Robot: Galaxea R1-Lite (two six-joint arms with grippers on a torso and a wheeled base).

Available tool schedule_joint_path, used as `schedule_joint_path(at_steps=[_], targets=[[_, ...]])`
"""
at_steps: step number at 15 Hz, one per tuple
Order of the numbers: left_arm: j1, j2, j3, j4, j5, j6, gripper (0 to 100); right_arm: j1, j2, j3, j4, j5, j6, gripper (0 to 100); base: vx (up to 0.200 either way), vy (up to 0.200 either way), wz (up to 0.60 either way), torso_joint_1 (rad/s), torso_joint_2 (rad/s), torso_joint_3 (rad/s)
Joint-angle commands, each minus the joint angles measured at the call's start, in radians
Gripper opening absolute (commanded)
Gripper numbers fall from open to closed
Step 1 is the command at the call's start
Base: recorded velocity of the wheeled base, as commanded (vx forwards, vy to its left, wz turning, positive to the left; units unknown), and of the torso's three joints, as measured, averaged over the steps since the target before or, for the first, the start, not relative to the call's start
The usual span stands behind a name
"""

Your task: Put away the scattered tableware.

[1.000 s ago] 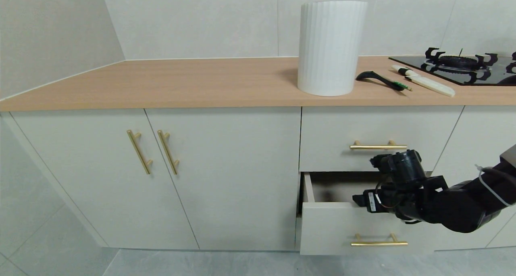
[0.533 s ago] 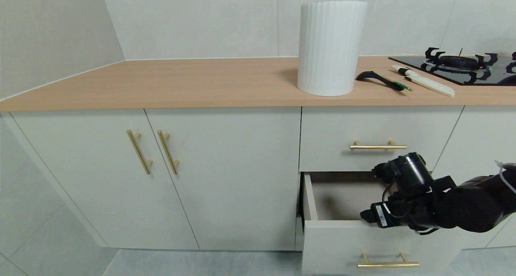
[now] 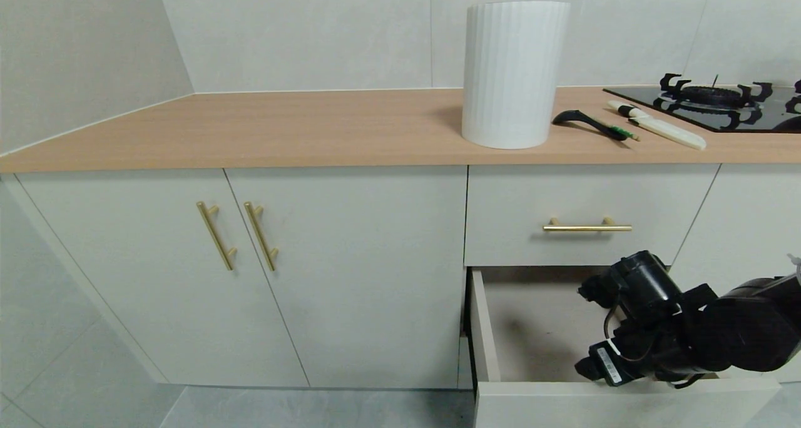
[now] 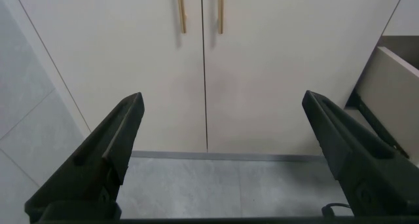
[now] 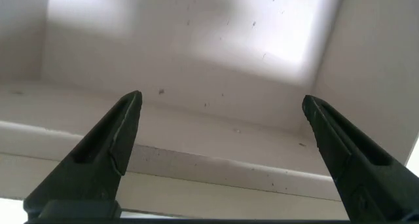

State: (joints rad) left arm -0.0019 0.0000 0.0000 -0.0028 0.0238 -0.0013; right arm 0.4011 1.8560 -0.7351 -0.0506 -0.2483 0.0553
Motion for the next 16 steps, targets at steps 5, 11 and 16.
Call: schedule_joint_path(at_steps=[5, 11, 16], targets=[[0.000, 0.002, 0.000, 0.000, 0.001, 0.000, 100, 0.004, -0.050, 0.016, 0.137, 0.000, -0.080, 100, 0.000, 0.000, 0.00, 0.000, 0.00, 0.000], [0.000, 0.002, 0.000, 0.000, 0.001, 0.000, 100, 0.015, -0.087, 0.023, 0.296, 0.000, -0.157, 100, 0.000, 0.000, 0.00, 0.000, 0.00, 0.000], [0.000, 0.002, 0.000, 0.000, 0.001, 0.000, 100, 0.025, -0.107, 0.023, 0.397, 0.000, -0.204, 100, 0.000, 0.000, 0.00, 0.000, 0.00, 0.000]])
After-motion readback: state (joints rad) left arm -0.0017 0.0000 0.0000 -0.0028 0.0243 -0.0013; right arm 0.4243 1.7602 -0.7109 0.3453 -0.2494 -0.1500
